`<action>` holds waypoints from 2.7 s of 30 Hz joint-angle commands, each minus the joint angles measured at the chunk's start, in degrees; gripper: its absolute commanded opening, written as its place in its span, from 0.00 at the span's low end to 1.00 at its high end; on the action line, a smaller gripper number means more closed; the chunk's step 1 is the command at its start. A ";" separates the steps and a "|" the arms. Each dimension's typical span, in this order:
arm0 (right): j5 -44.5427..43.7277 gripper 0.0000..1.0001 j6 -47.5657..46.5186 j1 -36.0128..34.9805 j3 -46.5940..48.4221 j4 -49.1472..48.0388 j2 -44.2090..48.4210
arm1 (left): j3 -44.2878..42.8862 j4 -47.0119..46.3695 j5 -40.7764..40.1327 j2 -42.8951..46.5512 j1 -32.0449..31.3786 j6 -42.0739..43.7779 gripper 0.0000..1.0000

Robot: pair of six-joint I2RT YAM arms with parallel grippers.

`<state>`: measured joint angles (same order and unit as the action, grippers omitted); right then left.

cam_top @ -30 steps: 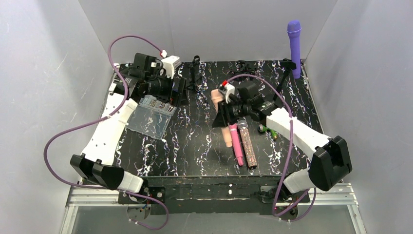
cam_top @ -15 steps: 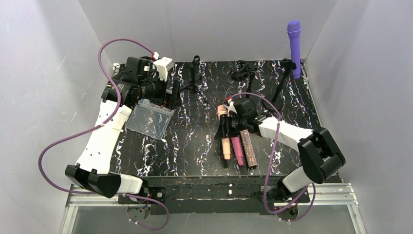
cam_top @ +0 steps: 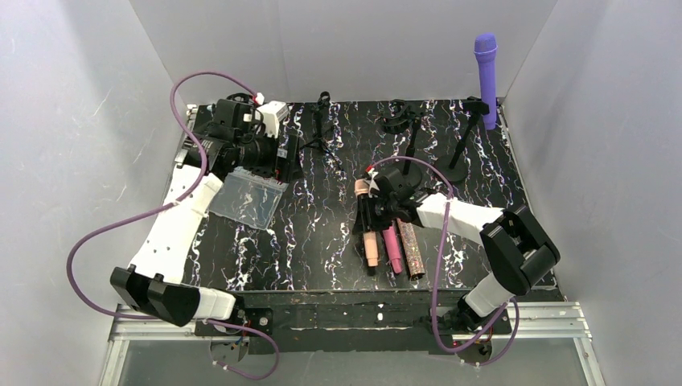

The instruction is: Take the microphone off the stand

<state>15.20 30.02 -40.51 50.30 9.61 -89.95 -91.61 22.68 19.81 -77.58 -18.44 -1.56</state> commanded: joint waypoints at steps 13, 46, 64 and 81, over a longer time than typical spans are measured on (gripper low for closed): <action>-7.64 0.10 -4.37 -2.55 4.20 1.84 -3.45 | 5.90 -4.82 6.25 -5.03 0.13 -9.29 0.98; -20.60 0.34 -5.45 -5.72 4.42 6.42 -8.95 | 7.78 -3.27 7.71 -1.24 0.08 -7.50 0.98; -21.64 0.45 -5.76 -5.73 3.91 5.86 -7.37 | 7.81 -2.16 7.43 -0.65 0.11 -6.75 0.98; -21.39 0.17 -5.24 -5.73 4.01 6.03 -6.89 | 8.02 -1.87 7.34 -0.51 0.12 -6.46 0.98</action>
<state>-4.32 25.08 -46.30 55.59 13.17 -97.14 -83.70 17.02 25.56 -80.31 -18.44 -8.64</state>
